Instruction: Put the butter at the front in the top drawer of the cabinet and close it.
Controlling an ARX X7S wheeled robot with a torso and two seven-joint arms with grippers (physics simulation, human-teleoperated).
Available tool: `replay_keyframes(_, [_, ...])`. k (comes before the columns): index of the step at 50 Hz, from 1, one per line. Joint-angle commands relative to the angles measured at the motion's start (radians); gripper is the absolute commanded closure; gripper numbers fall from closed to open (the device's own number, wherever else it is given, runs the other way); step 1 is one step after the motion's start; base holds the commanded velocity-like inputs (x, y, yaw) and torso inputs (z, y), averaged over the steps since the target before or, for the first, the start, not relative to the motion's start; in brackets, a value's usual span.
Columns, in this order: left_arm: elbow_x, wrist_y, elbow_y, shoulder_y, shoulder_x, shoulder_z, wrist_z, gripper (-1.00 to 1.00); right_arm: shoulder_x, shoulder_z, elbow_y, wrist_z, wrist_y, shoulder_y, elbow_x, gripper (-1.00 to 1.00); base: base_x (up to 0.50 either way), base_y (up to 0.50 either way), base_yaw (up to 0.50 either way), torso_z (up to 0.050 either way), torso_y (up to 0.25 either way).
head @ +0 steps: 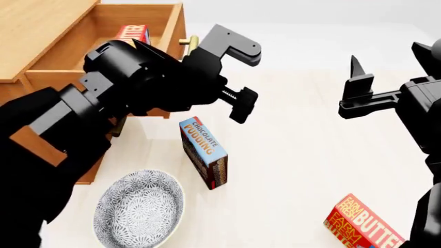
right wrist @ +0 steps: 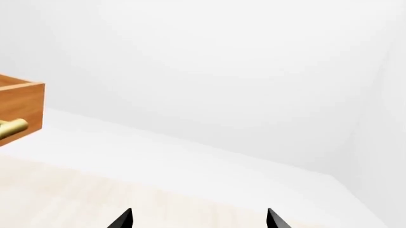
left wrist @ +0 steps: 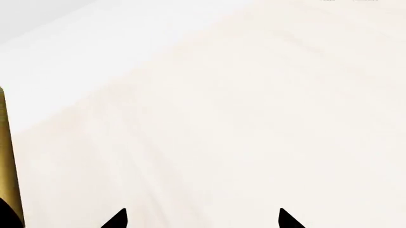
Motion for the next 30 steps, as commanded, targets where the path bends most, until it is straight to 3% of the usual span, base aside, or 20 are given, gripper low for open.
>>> replay_keyframes(1, [-0.012, -0.006, -0.019, 0.014, -0.033, -0.012, -0.043, -1.0, 0.001, -0.002, 0.001, -0.001, 0.001, 0.005, 0.001, -1.0, 0.0, 0.0, 0.0, 0.0, 0.0])
replay_keyframes(30, [0.005, 0.017, -0.105, 0.027, -0.147, -0.035, -0.127, -1.0, 0.001, -0.025, 0.002, 0.003, 0.01, 0.017, -0.002, -1.0, 0.0, 0.0, 0.0, 0.0, 0.0])
